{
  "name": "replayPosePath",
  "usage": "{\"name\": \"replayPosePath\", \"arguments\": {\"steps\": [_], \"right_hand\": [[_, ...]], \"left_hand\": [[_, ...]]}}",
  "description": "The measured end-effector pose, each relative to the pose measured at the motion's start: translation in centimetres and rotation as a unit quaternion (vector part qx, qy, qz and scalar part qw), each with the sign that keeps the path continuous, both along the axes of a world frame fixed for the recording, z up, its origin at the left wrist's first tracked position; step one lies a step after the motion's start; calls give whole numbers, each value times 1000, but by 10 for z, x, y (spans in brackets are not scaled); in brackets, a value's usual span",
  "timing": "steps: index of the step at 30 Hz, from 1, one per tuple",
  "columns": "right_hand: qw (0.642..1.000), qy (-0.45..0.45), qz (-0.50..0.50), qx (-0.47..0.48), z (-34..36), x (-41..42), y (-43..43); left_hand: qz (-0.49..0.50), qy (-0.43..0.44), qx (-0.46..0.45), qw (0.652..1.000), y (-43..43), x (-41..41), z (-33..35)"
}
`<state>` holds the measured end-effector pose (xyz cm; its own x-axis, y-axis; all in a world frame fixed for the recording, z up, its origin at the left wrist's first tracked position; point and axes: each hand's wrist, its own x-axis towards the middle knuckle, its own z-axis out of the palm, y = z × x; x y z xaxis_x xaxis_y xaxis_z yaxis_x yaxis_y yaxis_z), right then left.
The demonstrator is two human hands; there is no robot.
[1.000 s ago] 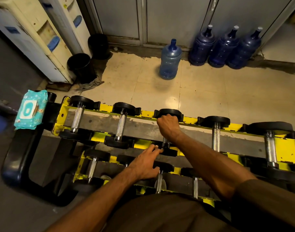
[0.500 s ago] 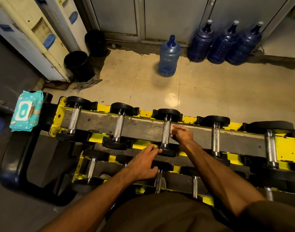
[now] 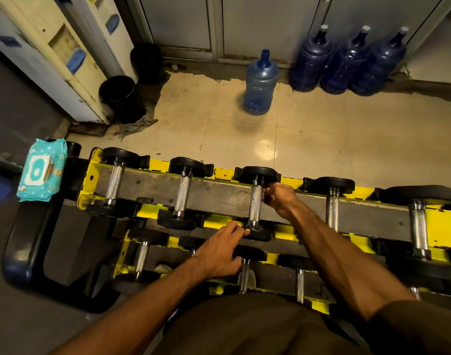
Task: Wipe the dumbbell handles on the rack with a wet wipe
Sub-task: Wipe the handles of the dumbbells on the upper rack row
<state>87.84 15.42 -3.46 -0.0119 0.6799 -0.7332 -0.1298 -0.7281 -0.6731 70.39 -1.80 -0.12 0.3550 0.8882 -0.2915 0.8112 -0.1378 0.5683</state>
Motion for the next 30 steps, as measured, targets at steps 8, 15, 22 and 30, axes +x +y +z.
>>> {"name": "replayPosePath", "arguments": {"steps": [8,15,22,30], "right_hand": [[978,-62,199,-22,-10,20,-19],[995,-66,72,20,-5,16,-35],[992,-100,75,-4,-2,11,-29],[977,-111,179,-32,6,23,-54]], "left_hand": [[14,-7,6,1000,-1,1,-2],[22,-12,10,1000,-2,2,-2],[14,-4,13,1000,-2,2,-1],[31,-7,10,999,-2,1,-4]]}}
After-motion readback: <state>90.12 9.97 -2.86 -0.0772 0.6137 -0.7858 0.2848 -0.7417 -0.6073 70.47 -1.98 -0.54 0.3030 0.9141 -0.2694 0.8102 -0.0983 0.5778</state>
